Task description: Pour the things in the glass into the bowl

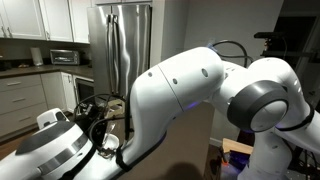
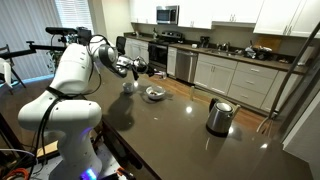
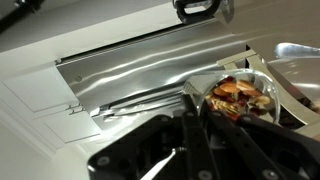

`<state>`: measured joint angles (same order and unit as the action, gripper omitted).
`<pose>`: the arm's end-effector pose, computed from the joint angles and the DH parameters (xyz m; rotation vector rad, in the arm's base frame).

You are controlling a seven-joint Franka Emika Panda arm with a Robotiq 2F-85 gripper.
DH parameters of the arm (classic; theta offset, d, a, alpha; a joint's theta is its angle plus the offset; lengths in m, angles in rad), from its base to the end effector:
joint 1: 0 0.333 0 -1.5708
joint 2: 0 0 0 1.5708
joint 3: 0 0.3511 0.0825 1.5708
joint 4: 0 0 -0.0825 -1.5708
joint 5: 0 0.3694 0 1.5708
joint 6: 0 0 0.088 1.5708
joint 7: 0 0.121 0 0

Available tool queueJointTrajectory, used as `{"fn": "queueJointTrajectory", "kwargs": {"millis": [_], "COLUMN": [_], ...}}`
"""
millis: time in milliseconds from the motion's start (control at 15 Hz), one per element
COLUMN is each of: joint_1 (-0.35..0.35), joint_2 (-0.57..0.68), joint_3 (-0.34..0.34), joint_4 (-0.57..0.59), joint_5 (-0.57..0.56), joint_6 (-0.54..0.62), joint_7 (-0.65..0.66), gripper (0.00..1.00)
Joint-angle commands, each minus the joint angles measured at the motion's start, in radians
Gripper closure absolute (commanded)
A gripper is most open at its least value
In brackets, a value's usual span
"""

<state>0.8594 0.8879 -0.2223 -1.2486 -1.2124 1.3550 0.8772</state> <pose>0.6189 0.3645 0.3205 1.6141 0.0273 0.5129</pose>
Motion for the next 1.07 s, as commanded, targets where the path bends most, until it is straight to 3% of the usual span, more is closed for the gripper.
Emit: {"fn": "queueJointTrajectory", "kwargs": {"millis": [0,1000], "joint_1": [0.025,0.027], "joint_2": [-0.038,-0.024], "joint_3": [-0.012,-0.043], "joint_4": [-0.054,-0.053], "joint_5": [-0.013,-0.014], "joint_6": [-0.040,-0.060], "joint_7": [0.023,0.017], "gripper": [0.96,0.96]}}
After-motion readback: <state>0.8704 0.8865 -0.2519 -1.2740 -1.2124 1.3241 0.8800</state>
